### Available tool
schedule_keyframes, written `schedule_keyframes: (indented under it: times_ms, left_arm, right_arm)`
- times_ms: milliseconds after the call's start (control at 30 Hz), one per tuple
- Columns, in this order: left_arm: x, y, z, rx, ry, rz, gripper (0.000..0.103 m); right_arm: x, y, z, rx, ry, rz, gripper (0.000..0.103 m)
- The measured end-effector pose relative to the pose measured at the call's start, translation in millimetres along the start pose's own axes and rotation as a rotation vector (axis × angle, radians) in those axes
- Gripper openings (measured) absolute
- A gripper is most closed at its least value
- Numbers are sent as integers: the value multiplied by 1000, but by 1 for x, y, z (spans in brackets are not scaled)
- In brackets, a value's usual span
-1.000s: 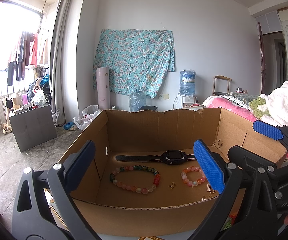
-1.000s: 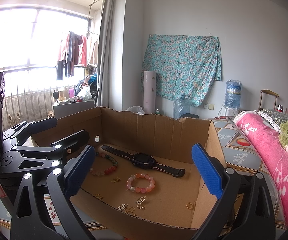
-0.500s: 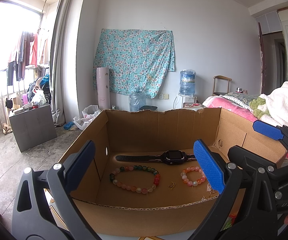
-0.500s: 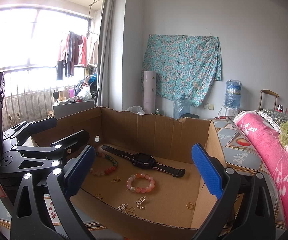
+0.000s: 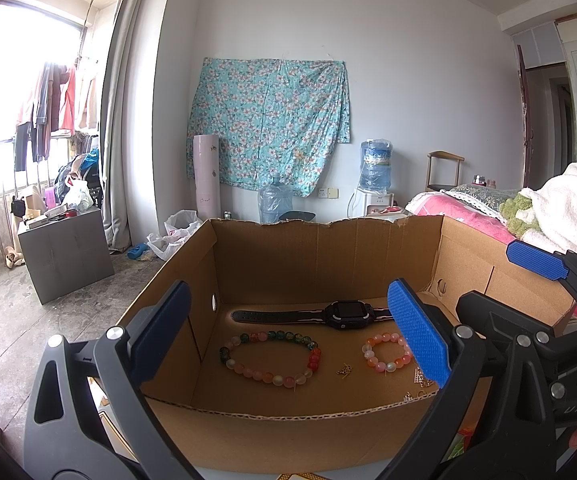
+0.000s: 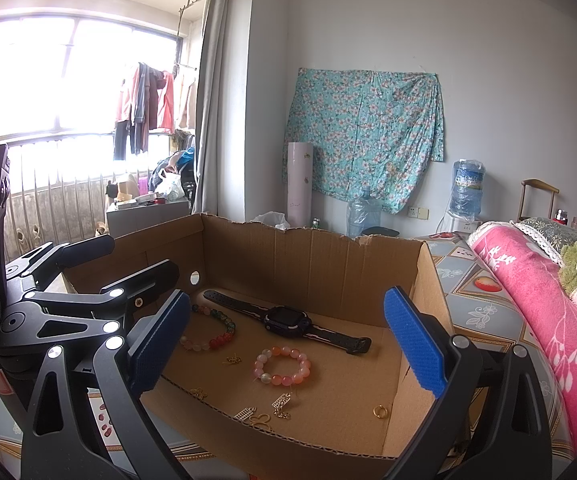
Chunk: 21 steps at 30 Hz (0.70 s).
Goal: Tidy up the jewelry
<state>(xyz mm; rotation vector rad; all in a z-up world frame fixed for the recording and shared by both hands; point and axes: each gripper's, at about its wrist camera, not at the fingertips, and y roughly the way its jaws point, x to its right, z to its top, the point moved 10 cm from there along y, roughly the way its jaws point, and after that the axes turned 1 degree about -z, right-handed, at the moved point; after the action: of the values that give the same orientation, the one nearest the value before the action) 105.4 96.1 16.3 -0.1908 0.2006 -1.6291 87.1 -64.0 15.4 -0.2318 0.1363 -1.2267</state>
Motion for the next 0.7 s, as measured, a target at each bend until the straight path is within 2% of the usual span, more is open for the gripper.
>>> schedule_keyframes:
  times_ms: [700]
  left_arm:
    - [0,1,1,0,0,0,95]
  right_arm:
    - [-1,0,0,0,0,0,95]
